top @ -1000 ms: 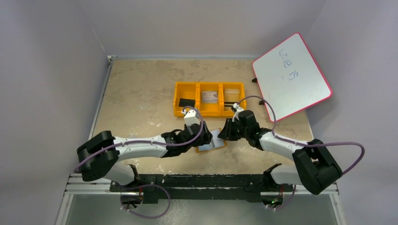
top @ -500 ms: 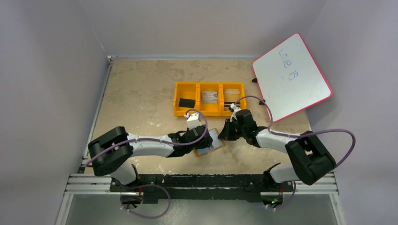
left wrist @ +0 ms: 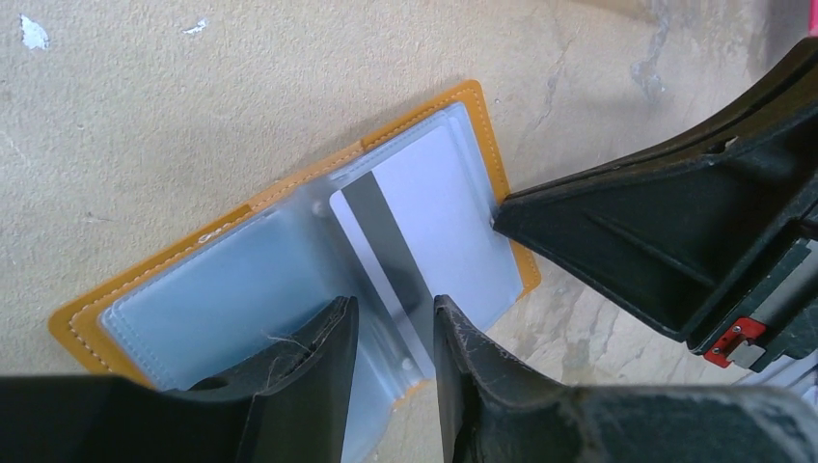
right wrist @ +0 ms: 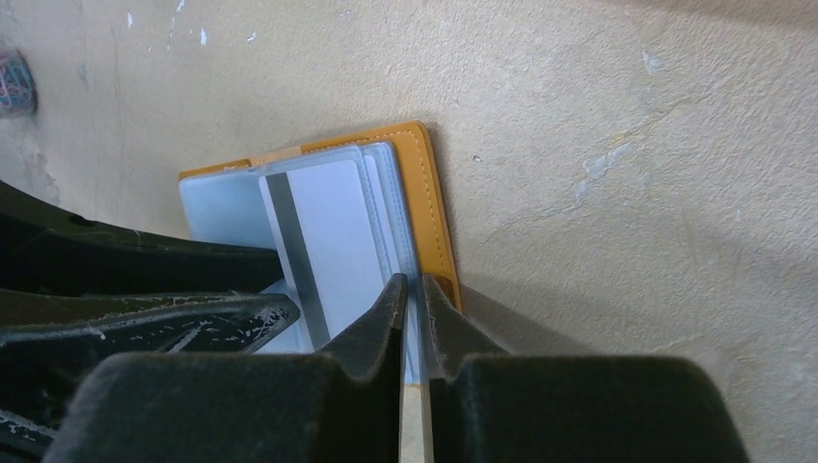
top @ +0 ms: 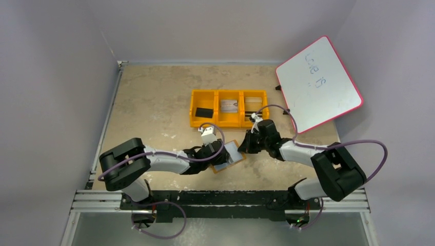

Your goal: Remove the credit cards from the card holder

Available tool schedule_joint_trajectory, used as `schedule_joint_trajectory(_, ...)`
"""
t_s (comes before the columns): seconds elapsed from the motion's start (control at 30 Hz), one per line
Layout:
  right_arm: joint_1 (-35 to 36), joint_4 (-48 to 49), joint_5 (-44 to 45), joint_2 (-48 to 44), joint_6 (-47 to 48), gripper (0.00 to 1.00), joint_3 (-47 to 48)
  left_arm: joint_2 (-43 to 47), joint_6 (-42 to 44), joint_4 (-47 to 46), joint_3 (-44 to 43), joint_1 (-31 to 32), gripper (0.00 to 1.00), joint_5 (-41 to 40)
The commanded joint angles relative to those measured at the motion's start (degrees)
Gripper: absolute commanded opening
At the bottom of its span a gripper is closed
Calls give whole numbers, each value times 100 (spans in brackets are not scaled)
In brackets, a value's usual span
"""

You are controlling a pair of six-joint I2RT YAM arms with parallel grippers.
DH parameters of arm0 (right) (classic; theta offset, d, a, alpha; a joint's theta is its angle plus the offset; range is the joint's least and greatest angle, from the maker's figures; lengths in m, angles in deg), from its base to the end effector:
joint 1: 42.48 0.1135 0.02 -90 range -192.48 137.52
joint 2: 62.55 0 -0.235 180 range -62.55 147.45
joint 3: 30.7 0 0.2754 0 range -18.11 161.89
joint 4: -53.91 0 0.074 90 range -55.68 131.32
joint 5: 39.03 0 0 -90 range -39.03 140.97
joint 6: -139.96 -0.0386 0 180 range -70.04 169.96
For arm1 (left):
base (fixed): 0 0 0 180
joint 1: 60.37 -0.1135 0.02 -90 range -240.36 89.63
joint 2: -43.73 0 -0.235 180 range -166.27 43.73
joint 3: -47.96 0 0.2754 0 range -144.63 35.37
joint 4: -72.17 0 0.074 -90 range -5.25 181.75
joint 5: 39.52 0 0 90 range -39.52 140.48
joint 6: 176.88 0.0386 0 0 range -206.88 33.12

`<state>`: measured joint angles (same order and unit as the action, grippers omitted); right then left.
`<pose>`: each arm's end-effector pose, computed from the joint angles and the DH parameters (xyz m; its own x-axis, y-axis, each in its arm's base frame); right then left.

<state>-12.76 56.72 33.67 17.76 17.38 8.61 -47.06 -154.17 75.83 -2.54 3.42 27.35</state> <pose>0.2335 0.1465 0.0959 -0.8166 0.1258 -0.5633 -0.2808 0.7661 0.5782 0.1515 -0.2734 0.0944 -0.7642 -0.3683 -0.5294 -0.0125 0.8292 -0.5589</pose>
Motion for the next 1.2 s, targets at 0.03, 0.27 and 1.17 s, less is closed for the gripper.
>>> schedule_joint_trajectory(0.03, 38, -113, -234, 89, -23, 7, -212, 41, -316, -815, 521, -15, 34, -328)
schedule_joint_trajectory(0.27, 126, 50, -412, 70, -183, 4, -351, -217, -636, -2769, 1242, -163, 33, 230)
schedule_joint_trajectory(1.17, 307, -688, 393, -1238, -99, 32, 73, -61, 587, -2129, 847, -399, 0, 968)
